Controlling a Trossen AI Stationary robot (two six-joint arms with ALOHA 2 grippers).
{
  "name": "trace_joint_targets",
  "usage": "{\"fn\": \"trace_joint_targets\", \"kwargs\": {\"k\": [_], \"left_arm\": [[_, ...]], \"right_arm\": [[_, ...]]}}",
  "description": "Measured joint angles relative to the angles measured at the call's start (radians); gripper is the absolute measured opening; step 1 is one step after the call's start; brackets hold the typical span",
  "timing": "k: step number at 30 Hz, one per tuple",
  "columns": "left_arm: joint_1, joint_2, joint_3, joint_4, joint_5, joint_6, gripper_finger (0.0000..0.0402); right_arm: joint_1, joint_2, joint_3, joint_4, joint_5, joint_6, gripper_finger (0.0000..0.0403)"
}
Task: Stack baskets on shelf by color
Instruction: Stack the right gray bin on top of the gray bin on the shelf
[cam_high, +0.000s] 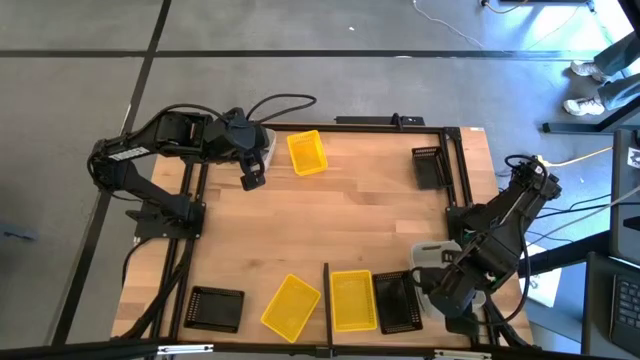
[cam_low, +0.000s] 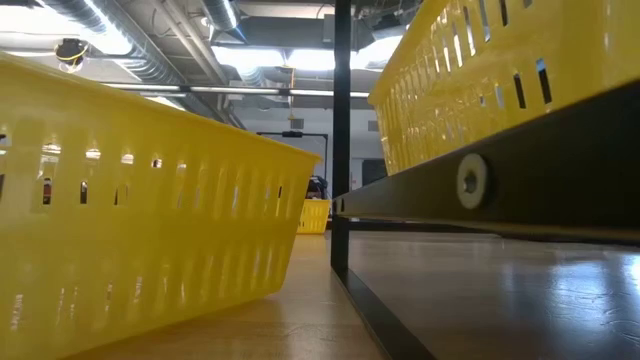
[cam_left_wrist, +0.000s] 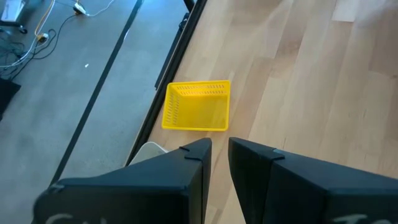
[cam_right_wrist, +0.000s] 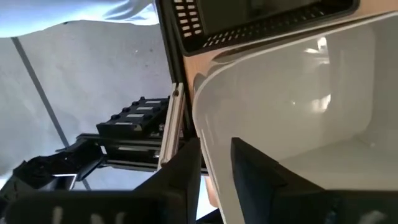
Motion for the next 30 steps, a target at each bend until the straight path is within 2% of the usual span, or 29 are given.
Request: {"fn": "trace_joint_targets", "kwargs": {"k": [20,30], "left_arm": [[0.0,0.0,0.0,0.0,0.0,0.0,0.0047],[0.0,0.0,0.0,0.0,0.0,0.0,0.0047]], "right_arm": [[-0.001,0.0,-0.003,0.015,-0.002,-0.012,0.0086],[-0.001,0.001,-0.133,0.1,-0.061,-0.026,0.0086]]}}
